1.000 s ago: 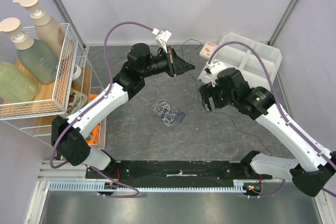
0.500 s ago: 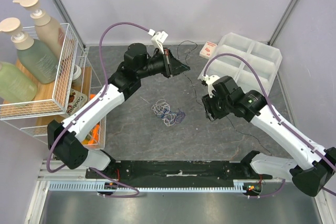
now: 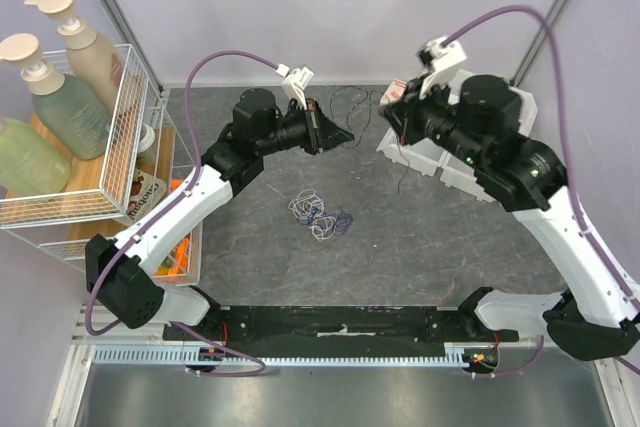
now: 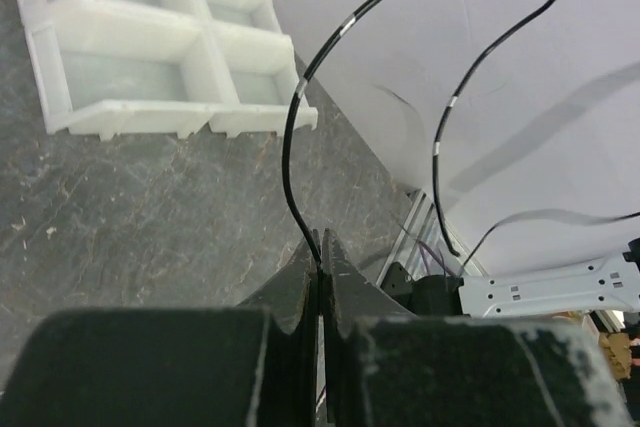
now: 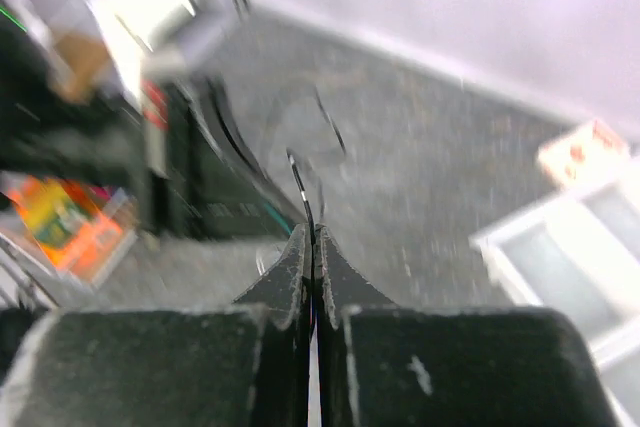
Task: Untangle the cables
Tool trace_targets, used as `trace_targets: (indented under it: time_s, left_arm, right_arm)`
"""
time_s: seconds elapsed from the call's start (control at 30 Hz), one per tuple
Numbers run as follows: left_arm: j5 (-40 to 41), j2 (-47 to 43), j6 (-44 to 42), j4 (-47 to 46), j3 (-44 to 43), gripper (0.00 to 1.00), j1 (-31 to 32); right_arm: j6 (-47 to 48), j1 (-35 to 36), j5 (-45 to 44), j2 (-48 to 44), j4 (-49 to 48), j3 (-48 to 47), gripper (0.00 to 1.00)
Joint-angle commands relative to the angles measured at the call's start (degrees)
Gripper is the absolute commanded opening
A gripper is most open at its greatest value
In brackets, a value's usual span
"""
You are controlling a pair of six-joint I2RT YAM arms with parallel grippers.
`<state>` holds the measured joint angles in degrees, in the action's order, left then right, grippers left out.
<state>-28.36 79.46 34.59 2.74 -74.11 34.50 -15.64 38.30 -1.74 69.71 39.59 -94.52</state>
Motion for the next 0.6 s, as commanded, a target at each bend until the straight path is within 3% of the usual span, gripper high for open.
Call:
trace_targets:
  time_s: [0.0,0.23,0.4,0.47,0.5,0.57]
  left_arm:
    - [-0.73,-0.27,2.76,-0.37,1.51,0.02,-0.14]
    - [-0.55,-1.32,1.01,1.82,2.03,0.05,-0.31]
    - [-9.86,-1.41,-5.57,7.43,1.77,0.35,-1.98]
    - [-9.09,-2.64,-8.03,9.73,2.82,0.43,-2.24]
    - [-7.43,-3.86,-9.09,10.00,3.87,0.60,-2.25]
    - [-2.52,-8.95,-9.54,7.99,7.29,0.65,-2.16]
  right_arm:
    - [-2.73,0.10,0.77,-0.28,-9.79,-4.44,0.00]
    - [-4.49,0.10,-4.32,-4.40,-9.09,3.10,0.00]
    - [-4.40,0.10,-6.87,-5.99,-5.15,3.56,0.00]
    - [-4.14,0.02,-8.71,-6.17,-3.13,2.50,0.00]
    - [-3.88,0.10,-9.33,-6.43,-2.68,2.59,0.00]
    - [-3.44,0.10,-10.30,-7.04,-1.80,2.85,0.00]
